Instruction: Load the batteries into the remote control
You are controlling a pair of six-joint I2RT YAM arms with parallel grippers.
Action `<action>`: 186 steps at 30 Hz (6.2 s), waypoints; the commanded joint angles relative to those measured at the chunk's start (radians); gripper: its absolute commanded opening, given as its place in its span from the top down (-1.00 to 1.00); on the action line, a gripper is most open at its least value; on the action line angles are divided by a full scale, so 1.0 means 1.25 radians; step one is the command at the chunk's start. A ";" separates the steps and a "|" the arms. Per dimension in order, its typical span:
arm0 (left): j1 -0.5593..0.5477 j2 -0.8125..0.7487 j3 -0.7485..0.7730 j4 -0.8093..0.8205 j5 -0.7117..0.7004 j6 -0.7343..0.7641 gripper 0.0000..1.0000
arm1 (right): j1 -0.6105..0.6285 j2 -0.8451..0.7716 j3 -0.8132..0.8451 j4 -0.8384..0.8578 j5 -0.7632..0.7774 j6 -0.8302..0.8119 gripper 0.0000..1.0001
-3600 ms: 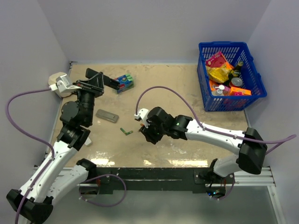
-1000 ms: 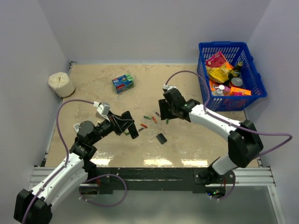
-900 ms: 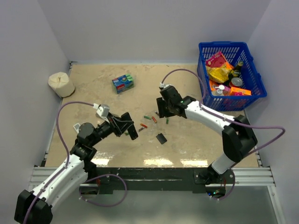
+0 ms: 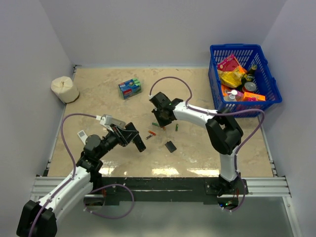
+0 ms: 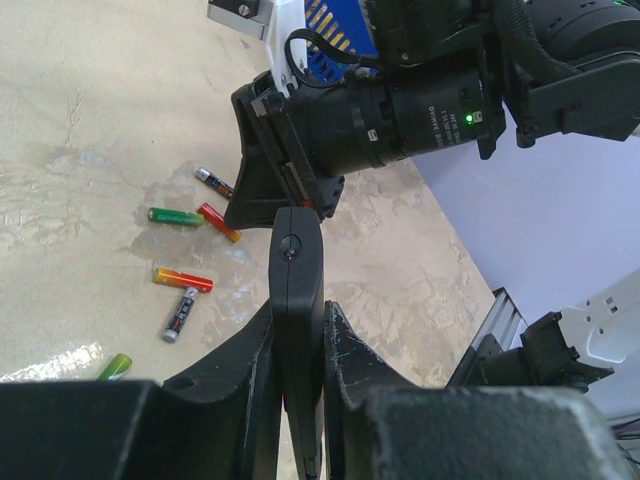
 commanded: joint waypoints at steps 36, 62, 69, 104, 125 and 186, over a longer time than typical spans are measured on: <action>0.004 0.025 0.020 0.051 0.010 -0.036 1.00 | -0.001 0.149 0.116 -0.074 0.090 -0.038 0.64; 0.004 0.385 0.083 0.602 0.022 -0.233 1.00 | 0.079 -0.493 -0.236 0.380 -0.041 -0.030 1.00; 0.004 0.418 0.112 0.642 0.010 -0.259 1.00 | 0.120 -0.577 -0.310 0.529 -0.074 -0.046 1.00; 0.004 0.355 0.156 0.548 -0.065 -0.313 1.00 | 0.164 -0.566 -0.383 0.609 -0.183 -0.126 1.00; 0.004 0.350 0.171 0.546 -0.067 -0.330 1.00 | 0.164 -0.563 -0.421 0.634 -0.155 -0.146 1.00; 0.004 0.304 0.153 0.450 -0.079 -0.379 1.00 | 0.152 -0.591 -0.190 0.327 -0.189 -0.244 -0.38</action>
